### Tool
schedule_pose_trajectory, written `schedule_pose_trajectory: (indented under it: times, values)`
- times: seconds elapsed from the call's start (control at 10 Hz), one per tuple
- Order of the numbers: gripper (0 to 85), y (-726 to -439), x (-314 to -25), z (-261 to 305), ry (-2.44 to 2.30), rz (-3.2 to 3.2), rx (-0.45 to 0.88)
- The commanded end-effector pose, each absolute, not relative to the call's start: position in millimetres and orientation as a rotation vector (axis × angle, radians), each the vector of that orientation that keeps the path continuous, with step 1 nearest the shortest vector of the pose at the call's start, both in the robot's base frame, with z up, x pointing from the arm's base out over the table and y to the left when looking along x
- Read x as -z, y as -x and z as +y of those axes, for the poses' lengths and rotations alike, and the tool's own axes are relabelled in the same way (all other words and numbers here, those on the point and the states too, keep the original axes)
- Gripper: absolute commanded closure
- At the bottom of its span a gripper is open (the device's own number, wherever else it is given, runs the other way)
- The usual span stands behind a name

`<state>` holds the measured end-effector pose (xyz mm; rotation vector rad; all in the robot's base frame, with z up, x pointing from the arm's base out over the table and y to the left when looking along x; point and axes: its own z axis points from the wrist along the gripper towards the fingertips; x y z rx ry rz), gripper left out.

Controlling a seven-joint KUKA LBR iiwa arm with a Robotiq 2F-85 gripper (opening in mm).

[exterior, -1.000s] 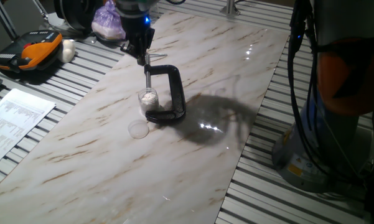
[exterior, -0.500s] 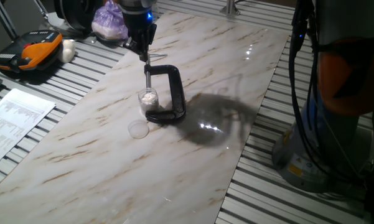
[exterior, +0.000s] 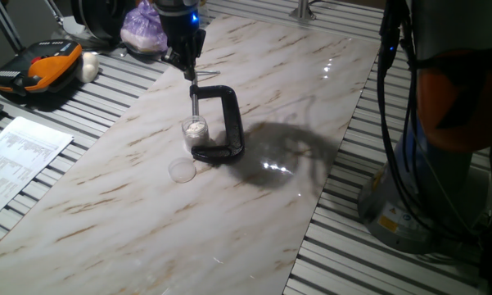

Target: Unscrew the lid from the jar

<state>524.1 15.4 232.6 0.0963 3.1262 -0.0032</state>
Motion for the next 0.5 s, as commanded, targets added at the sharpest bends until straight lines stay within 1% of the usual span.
schedule_pose_trajectory:
  times: [0.0,0.4]
  values:
    - [85.0,-524.1,-232.9,14.8,-0.093,3.129,0.003]
    - [85.0,-524.0,-233.2,14.5,-0.088,3.126,0.008]
